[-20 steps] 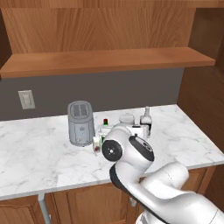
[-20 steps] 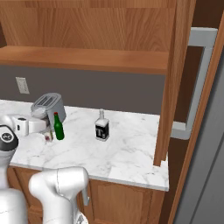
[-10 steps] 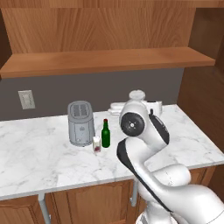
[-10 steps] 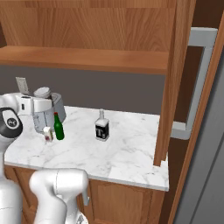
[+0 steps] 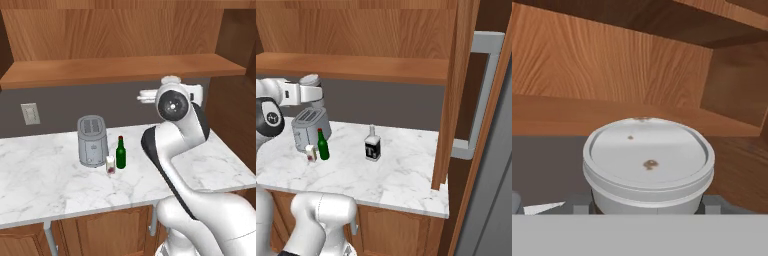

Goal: Sort all alcoholic drinks to one cabinet, and non-alcoholic drinks to the other.

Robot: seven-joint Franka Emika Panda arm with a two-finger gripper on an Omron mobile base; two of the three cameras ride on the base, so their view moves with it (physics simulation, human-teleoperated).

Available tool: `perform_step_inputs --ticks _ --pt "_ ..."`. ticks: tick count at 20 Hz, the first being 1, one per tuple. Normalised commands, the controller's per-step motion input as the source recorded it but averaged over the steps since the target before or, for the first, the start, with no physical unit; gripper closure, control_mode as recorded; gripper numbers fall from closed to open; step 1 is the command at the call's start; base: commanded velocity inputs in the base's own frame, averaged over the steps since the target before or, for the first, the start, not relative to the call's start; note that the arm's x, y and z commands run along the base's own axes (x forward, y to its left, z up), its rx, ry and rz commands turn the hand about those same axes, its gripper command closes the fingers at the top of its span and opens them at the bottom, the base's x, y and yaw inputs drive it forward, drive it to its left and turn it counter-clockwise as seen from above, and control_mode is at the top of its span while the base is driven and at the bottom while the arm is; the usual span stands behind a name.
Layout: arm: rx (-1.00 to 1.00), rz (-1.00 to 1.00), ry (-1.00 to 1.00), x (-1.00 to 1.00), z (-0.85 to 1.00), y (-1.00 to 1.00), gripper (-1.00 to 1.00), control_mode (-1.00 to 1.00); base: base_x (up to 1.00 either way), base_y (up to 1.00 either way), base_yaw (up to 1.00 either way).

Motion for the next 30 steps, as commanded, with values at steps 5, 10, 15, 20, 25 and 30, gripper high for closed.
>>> perform_step_inputs --ticks 5,10,15,20,25,30 --pt "0.0 0.0 -0.02 0.08 0.56 -0.22 1.0 -1.0 0.0 0.0 0.0" --pt "0.0 0.0 -0.07 0.3 0.3 -0.21 1.0 -1.0 0.0 0.0 0.0" --pt "0.0 0.0 -0.06 0.34 0.21 -0.23 1.0 -1.0 0.0 0.0 0.0" --pt "0.02 0.02 -0.01 0.36 0.02 -0.3 1.0 -1.0 0.0 0.0 0.0" --pt "0.05 0.03 0.0 0.38 0.0 -0.29 1.0 -1.0 0.0 0.0 0.0" --pt "0.03 0.04 0.0 0.45 0.0 -0.15 1.0 -1.0 0.0 0.0 0.0"
